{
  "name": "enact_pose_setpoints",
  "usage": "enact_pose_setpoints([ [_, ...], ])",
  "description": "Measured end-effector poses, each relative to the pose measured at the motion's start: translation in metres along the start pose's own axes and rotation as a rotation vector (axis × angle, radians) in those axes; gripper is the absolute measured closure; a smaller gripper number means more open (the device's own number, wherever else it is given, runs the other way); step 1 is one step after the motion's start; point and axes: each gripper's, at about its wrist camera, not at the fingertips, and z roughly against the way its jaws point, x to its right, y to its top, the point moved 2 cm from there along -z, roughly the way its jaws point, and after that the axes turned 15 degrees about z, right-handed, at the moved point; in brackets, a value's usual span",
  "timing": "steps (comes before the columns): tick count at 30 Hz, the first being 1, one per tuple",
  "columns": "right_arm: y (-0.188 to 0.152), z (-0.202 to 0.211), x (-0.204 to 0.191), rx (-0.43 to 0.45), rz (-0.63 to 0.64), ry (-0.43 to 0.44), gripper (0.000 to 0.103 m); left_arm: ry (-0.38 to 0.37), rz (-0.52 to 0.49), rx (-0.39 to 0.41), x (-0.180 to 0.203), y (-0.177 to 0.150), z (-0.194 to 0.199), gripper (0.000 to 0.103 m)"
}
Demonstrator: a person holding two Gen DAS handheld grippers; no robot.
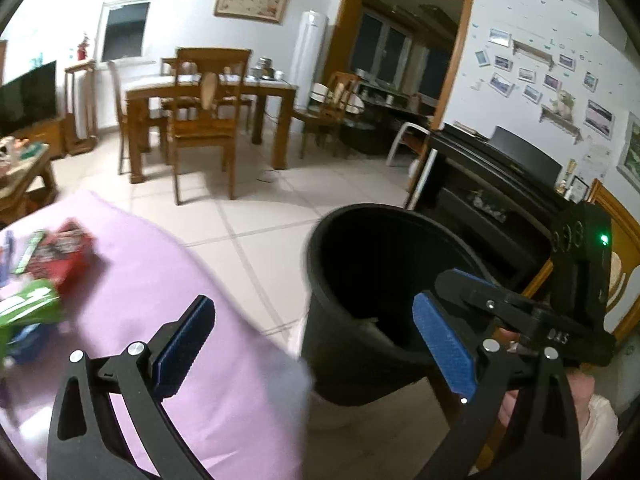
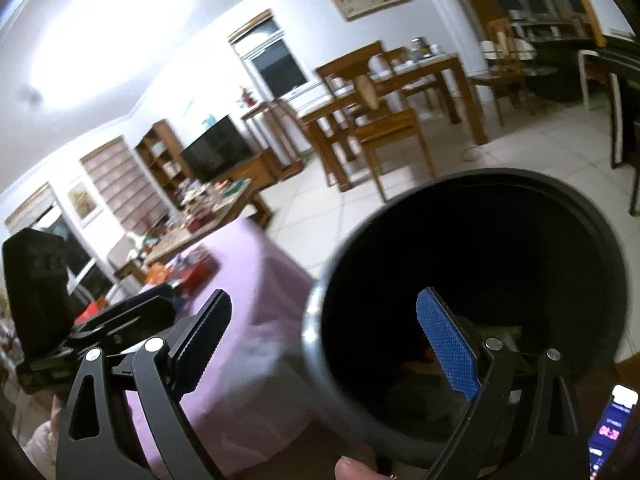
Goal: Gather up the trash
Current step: 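Move both tools back toward the table, then grasp the crumpled white bag with the left gripper while the right grasps the white roll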
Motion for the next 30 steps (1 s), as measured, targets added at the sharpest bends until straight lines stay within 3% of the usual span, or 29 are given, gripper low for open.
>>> enact_pose_setpoints([
  [8,0.010,-0.063,-0.124,-0.103,0.219,0.185,0.011,0.184,0.096,0.088,-0.097,-0.014,0.084,0.005],
  [15,0.002,-0.113,-0.228,-0.222,0.390,0.314,0.011,0.434,0.204,0.145,-0.211,-0.028,0.163,0.005],
  [17,-0.006,-0.123,-0.243,-0.252,0.426,0.315,0.011,0.517,0.226,0.135,-0.241,-0.031,0.175,0.005],
  [22,-0.015,-0.158,-0.283,-0.337,0.513,0.294,0.011,0.625,0.288,0.043,-0.299,-0.032,0.182,0.005],
  [25,-0.021,-0.178,-0.296,-0.386,0.541,0.289,0.011,0.615,0.287,-0.015,-0.311,-0.036,0.177,0.005],
  [28,-0.028,-0.194,-0.307,-0.433,0.566,0.269,0.027,0.608,0.277,-0.051,-0.317,-0.041,0.173,0.005],
  [29,-0.031,-0.199,-0.310,-0.447,0.576,0.257,0.042,0.608,0.270,-0.064,-0.316,-0.043,0.170,0.005],
  [30,-0.033,-0.202,-0.312,-0.464,0.586,0.251,0.051,0.603,0.268,-0.074,-0.317,-0.043,0.166,0.009],
])
